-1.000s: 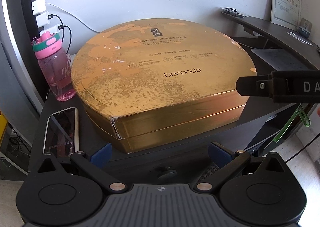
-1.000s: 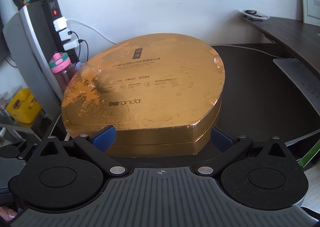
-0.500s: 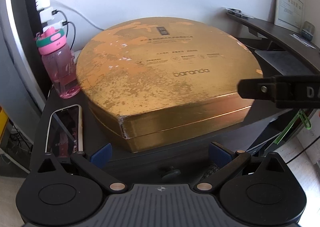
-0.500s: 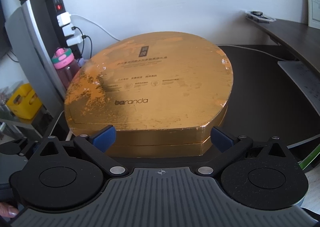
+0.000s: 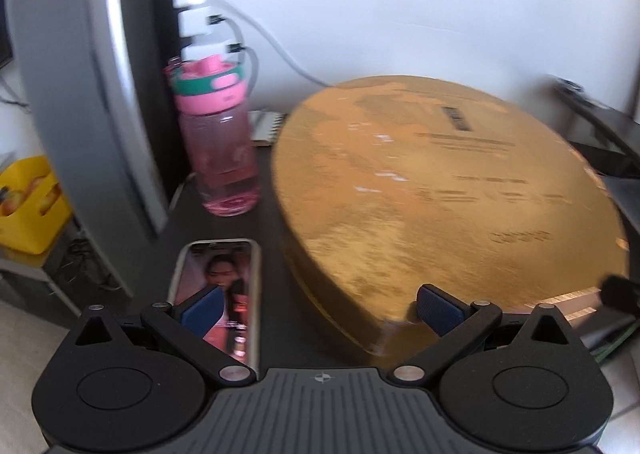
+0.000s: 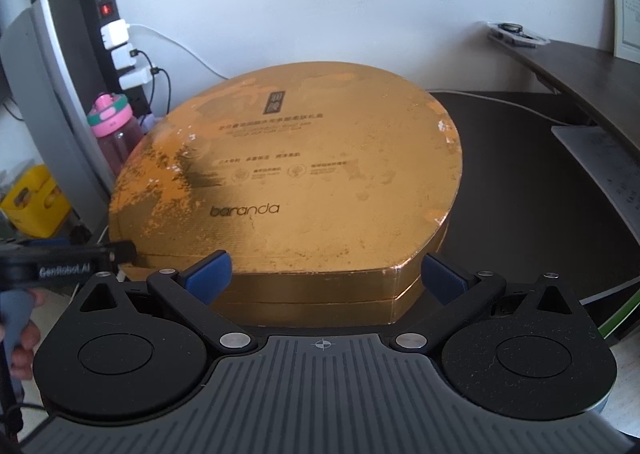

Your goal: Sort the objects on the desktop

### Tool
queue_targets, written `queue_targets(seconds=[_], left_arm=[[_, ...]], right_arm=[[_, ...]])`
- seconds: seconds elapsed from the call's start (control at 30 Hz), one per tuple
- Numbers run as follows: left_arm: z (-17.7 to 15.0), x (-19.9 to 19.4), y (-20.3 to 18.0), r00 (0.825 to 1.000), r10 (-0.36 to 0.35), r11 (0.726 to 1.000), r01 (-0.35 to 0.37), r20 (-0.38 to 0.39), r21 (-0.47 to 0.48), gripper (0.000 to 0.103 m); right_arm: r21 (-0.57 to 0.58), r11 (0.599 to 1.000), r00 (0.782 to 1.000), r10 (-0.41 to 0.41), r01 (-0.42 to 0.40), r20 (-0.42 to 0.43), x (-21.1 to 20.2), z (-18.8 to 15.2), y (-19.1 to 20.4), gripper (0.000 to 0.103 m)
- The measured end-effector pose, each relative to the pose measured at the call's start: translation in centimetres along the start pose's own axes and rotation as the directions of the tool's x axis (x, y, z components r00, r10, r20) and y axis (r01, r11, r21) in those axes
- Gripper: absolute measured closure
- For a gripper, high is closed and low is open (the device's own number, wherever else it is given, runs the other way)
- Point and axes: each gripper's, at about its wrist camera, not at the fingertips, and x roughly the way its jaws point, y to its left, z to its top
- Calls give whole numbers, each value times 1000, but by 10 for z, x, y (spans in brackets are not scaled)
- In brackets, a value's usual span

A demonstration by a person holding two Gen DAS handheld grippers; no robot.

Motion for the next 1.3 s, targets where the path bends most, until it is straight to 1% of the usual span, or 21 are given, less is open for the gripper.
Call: queue_targets(seconds=[0.07, 0.17, 0.33, 0.5, 0.63, 0.93, 1.2, 1.3], left_arm=[[2, 1, 1, 1000, 4, 1000, -4, -6, -13, 1], [1, -2, -3, 1000, 7, 1000, -7, -8, -7, 1], [-5, -13, -11, 1000, -22, 1000, 22, -14, 15, 1], [-17, -30, -19, 999, -53, 997, 54, -10, 46, 0], [-26, -38, -23, 998, -65, 996, 66, -11, 64, 0], [-32, -44, -24, 997, -71, 996, 72, -16, 58, 0], [-46, -39, -35, 993, -97, 990, 103, -65, 99, 0], [-45, -38, -35, 994, -93, 991, 98, -63, 94, 0]], right_arm=[[-16, 1000, 1000, 6, -6, 0, 0, -2, 3, 0], [-24, 1000, 1000, 9, -9, 0, -1, -3, 4, 0], [-18, 1000, 1000, 7, -7, 5, -7, -6, 3, 0], [-16, 1000, 1000, 13, -12, 19, -22, -12, 6, 0], [-14, 1000, 1000, 14, -14, 23, -29, -16, 6, 0], [-9, 1000, 1000, 18, -17, 16, -34, -21, 6, 0], [-6, 1000, 1000, 20, -20, 10, -37, -25, 5, 0], [2, 1000, 1000, 22, -22, 8, -35, -29, 2, 0]])
